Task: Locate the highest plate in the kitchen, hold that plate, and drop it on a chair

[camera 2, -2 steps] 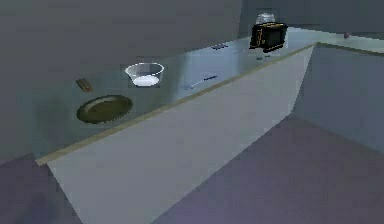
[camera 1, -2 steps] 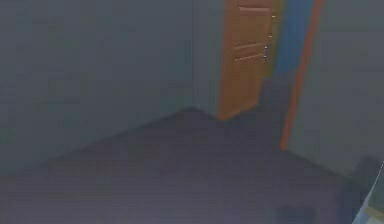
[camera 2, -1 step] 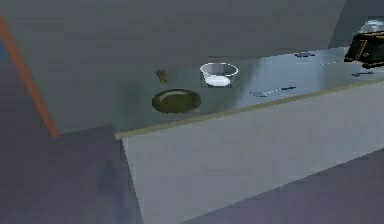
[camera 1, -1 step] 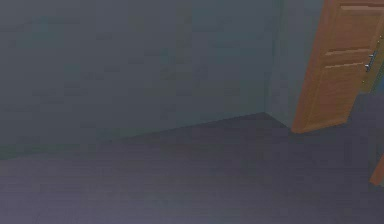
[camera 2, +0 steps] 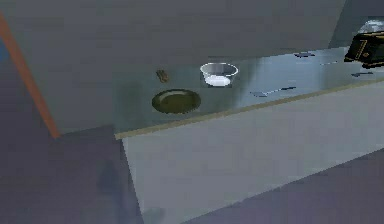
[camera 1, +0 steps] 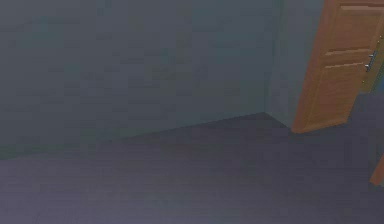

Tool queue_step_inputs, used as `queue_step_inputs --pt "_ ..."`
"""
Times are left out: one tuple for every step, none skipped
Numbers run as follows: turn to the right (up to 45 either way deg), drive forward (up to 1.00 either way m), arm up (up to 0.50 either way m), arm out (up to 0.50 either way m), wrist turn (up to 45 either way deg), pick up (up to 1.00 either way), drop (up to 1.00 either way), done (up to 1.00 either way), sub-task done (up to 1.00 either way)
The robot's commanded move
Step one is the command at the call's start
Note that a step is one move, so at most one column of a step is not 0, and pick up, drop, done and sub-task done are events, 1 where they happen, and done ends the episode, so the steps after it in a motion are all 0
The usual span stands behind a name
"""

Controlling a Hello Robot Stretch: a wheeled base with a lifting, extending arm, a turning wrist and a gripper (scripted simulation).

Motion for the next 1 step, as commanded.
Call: queue_step_inputs --pt "0.0 0.00 0.38 0.00 0.0 0.00 0.00 0.00 0.00"
